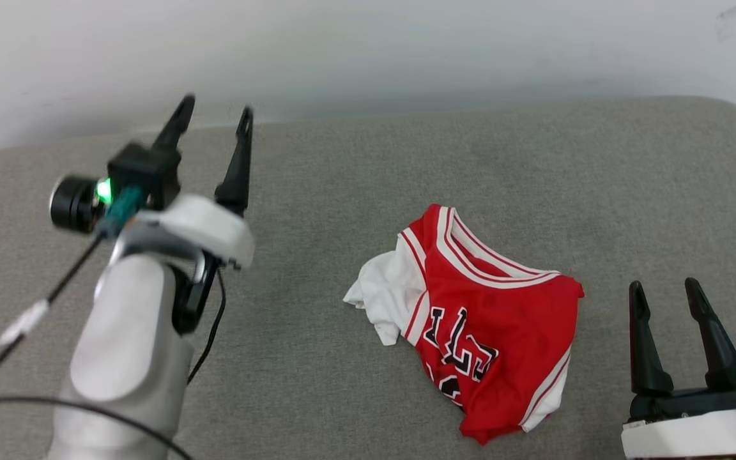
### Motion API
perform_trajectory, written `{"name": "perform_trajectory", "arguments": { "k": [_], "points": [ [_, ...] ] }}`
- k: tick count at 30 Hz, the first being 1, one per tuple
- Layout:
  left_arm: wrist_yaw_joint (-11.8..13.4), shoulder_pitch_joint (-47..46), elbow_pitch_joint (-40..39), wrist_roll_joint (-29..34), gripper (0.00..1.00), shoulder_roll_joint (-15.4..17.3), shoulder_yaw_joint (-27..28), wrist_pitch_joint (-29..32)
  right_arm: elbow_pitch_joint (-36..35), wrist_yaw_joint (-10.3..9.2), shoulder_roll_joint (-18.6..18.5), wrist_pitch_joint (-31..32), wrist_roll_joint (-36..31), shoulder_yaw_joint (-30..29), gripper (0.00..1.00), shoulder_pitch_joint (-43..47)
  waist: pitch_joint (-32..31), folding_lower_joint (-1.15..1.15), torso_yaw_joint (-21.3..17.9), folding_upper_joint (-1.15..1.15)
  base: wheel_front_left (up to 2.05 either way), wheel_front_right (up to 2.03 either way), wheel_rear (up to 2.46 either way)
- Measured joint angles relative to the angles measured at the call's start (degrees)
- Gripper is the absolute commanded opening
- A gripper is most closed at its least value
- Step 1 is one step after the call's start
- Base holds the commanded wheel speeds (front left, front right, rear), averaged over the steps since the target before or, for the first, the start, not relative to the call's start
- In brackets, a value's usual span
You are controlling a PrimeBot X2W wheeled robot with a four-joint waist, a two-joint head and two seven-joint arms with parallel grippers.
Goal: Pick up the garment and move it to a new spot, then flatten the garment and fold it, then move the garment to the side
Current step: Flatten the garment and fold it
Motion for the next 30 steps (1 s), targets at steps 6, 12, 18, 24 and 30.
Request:
{"name": "perform_trajectory", "arguments": {
  "k": [6, 12, 18, 24, 30],
  "points": [
    [-0.3, -11.3, 1.2, -7.0, 1.00, 3.0, -11.0, 9.3, -0.5, 0.00, 0.0, 0.0, -0.2, 0.1, 1.00, -2.2, 2.9, 0.00, -1.3, 0.00, 0.00, 0.00, 0.00],
    [-0.3, -21.7, 1.6, -18.0, 1.00, 9.2, -26.3, 21.3, -1.1, 0.00, 0.0, 0.0, -0.2, 0.2, 1.00, -4.5, 6.5, 0.01, -2.4, 0.00, 0.00, 0.00, 0.00],
    [-0.3, -29.9, 0.3, -32.1, 1.00, 15.5, -41.4, 37.2, -1.3, 0.00, 0.0, 0.0, -0.2, 0.5, 1.00, -5.9, 9.6, 0.01, -4.2, 0.00, 0.00, 0.00, 0.00],
    [-0.3, -36.4, -2.6, -42.6, 1.00, 20.2, -54.0, 50.3, -1.3, 0.00, 0.0, 0.0, -0.1, 1.0, 1.00, -7.3, 12.1, 0.01, -6.2, 0.00, 0.00, 0.00, 0.00],
    [-0.3, -39.1, -3.9, -47.6, 1.00, 22.9, -64.2, 56.7, -1.4, 0.00, 0.0, 0.0, 0.2, 1.4, 1.00, -8.2, 14.1, 0.01, -7.9, 0.00, 0.00, 0.00, 0.00]
  ]
}}
